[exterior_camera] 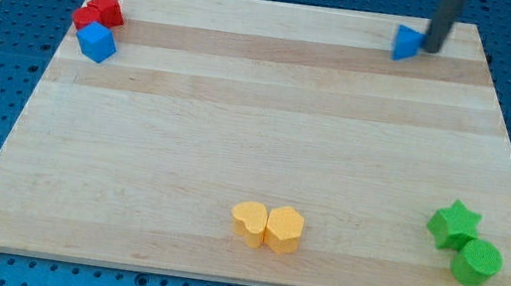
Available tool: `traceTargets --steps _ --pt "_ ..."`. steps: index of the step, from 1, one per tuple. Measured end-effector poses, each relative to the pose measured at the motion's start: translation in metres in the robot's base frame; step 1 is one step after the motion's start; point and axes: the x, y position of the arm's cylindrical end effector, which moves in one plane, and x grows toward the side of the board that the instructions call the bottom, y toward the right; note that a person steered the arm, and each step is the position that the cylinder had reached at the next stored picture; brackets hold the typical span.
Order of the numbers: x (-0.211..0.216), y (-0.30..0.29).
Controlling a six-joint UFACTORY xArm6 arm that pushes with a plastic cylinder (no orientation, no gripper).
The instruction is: Slide blue triangle to the center
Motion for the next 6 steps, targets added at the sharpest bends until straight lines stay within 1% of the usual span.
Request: traceTargets --steps 1,2,3,4,5,6 --pt "0.024 -0.1" --pt "0.04 -0.156" --pt "0.039 -0.114" --pt "0.025 -0.042" --pt "-0.009 -0.014" --pt "-0.01 -0.047"
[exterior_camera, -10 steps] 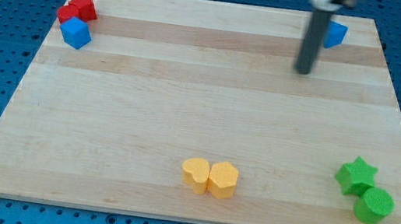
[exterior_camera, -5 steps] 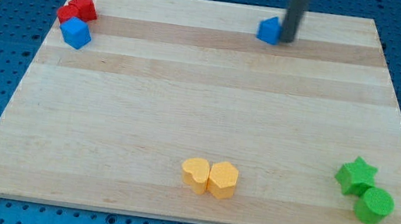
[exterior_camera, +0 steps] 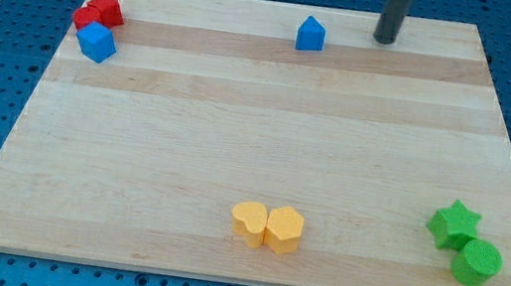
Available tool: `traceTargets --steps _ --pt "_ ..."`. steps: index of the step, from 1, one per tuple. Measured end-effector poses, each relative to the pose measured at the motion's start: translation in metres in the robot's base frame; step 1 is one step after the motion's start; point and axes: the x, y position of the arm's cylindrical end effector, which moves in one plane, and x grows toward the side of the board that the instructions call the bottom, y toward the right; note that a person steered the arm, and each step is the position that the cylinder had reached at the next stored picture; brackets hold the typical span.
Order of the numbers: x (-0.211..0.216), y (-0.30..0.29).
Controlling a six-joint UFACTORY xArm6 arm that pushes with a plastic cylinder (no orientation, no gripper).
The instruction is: Slide blue triangle to the center
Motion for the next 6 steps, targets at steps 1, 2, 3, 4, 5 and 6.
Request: traceTargets --steps 1,2,3,4,5,6 --pt "0.022 -0.072" --pt "0.034 -0.11" --pt "0.022 -0.078" --pt "-0.009 -0.065" --pt "-0.012 -0.109" --pt "0.001 -0.16"
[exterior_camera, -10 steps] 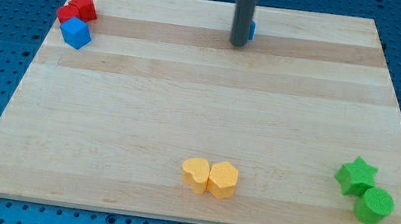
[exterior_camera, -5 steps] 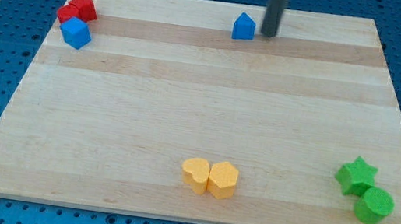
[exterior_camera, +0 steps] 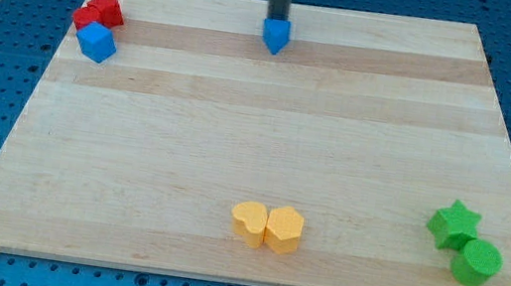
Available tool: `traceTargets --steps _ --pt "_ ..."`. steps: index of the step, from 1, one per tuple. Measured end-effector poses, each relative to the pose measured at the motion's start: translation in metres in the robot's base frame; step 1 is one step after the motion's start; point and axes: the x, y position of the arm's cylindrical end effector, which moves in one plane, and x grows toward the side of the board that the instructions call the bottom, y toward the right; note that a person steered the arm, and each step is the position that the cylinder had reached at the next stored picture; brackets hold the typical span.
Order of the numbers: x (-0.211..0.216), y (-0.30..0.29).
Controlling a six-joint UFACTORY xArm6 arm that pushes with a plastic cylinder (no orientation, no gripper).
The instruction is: Slide blue triangle to the center
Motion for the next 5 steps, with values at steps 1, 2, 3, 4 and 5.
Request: traceTargets --steps 1,2,3,4,5 --pt "0.002 -0.023" --pt "0.002 -0.023" --pt "0.013 -0.025" --pt "0.054 -0.049" --pt "0.085 -0.061"
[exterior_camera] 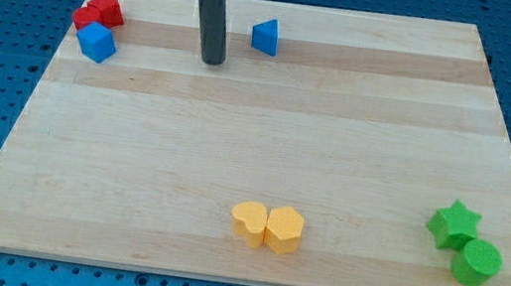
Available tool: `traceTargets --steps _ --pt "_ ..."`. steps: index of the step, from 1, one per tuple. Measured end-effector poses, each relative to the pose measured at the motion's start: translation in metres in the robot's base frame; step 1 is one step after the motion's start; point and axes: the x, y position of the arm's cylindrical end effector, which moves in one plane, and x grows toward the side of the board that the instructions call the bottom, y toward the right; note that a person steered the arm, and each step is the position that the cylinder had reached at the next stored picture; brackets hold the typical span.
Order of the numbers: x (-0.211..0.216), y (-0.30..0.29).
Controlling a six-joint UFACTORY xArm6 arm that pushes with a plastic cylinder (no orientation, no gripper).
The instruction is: Slide blue triangle to the center
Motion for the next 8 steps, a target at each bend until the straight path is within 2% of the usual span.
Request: traceTargets --steps 1,2,3,4,5,7,8 --pt "-0.019 -0.008" --pt "-0.058 -0.005" --pt "-0.088 0.041" --pt "-0.084 0.084" --pt "-0.05 0.094" --pt "0.015 0.082" --pt "0.014 0.115"
